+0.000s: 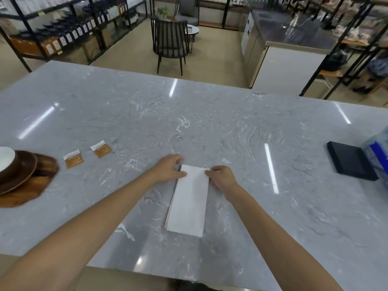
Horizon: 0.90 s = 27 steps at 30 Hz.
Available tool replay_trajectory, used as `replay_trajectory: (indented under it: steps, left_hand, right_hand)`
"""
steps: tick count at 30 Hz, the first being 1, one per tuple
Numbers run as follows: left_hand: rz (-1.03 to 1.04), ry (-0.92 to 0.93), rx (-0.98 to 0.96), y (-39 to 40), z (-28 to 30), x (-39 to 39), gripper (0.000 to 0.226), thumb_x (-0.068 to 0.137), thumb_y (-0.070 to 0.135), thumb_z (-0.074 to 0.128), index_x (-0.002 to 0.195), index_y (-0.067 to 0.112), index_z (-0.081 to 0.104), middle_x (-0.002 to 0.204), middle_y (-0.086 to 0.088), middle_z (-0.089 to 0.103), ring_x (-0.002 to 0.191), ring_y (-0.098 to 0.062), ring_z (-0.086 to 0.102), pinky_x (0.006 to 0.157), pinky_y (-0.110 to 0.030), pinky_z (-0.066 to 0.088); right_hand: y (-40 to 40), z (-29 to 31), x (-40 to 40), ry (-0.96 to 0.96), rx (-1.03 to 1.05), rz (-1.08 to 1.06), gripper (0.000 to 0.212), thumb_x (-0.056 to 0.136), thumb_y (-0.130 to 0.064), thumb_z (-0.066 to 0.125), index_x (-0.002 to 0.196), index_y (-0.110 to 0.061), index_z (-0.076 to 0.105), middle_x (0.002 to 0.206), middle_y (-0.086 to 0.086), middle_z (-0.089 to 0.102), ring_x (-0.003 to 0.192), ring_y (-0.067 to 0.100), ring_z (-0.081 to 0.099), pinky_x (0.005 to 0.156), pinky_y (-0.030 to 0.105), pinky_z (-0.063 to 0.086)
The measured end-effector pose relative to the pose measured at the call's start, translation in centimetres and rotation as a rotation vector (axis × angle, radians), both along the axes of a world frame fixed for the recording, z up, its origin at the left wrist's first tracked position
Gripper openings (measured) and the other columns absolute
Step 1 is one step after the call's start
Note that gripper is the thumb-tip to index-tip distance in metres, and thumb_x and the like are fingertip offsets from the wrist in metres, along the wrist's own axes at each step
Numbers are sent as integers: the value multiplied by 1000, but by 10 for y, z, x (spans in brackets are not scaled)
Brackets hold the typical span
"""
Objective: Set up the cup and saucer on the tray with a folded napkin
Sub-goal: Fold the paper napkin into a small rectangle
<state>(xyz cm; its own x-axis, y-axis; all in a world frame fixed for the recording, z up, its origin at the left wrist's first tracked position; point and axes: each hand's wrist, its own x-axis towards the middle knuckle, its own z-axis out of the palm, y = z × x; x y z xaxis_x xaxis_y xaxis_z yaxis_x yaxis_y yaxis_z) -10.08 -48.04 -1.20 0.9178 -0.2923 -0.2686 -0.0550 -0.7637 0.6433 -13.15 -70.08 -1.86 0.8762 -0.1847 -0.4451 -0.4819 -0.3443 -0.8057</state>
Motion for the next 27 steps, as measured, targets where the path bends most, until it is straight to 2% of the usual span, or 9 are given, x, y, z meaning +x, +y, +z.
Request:
replay_trajectory:
  steps: [2,6,10,14,16,19,23,25,27]
  left_hand:
    - [-29,42,-4,-3,-4,17,57,82,19,82,132,4,58,129,-16,61,114,-29,63,96,-31,47]
    - [-113,166,-2,-1,-7,40,35,77,9,84,105,16,64,105,-8,66,89,-20,63,86,-35,53]
    - [-182,231,67,-1,-3,57,24,75,12,83,85,24,65,83,6,63,72,-9,58,66,-23,46]
    - [-189,208,85,-2,6,69,23,78,8,79,80,22,61,78,5,62,70,-11,57,66,-25,45]
    - [-173,202,51,0,14,69,20,80,7,76,84,20,61,83,-1,66,71,-15,60,65,-30,48]
    - [-106,131,-10,6,28,62,19,81,8,74,98,14,66,97,-9,71,69,-17,64,55,-30,52]
    - [-148,-82,-4,14,51,34,16,80,13,74,95,18,75,93,1,75,73,-5,66,70,-29,56]
    - [-196,-171,7,15,59,13,14,79,16,72,90,24,74,88,9,74,71,-1,64,70,-22,52]
    - [-241,-267,19,19,61,-15,12,80,20,70,89,28,71,86,13,70,70,-4,64,69,-21,51]
  right_hand:
    - [-1,-3,6,10,36,5,30,88,-13,72,60,-13,59,54,3,52,47,17,47,49,26,36]
    - [-3,-1,14,41,63,69,35,86,-6,72,55,-14,59,38,-6,48,31,6,41,34,17,30]
    - [-8,7,27,84,107,157,11,86,-3,72,78,-5,65,55,4,56,34,4,49,37,13,39]
    - [-7,16,39,58,135,159,6,88,-1,68,86,-5,64,68,13,61,41,4,58,43,14,48]
    - [-2,22,43,38,135,124,12,87,0,68,97,-4,65,76,16,63,49,11,62,50,19,56]
    - [0,33,48,4,113,194,30,87,-3,69,117,-4,63,80,13,66,62,18,65,61,27,59]
    - [-6,52,41,-235,-137,423,28,89,-10,71,117,-10,72,88,-4,64,74,11,63,66,22,54]
    - [-10,59,31,-357,-297,548,23,89,-14,72,112,-15,75,94,-7,66,73,5,62,74,20,50]
    - [-12,64,11,-455,-415,629,19,89,-18,72,108,-22,75,100,-5,68,73,0,62,72,9,46]
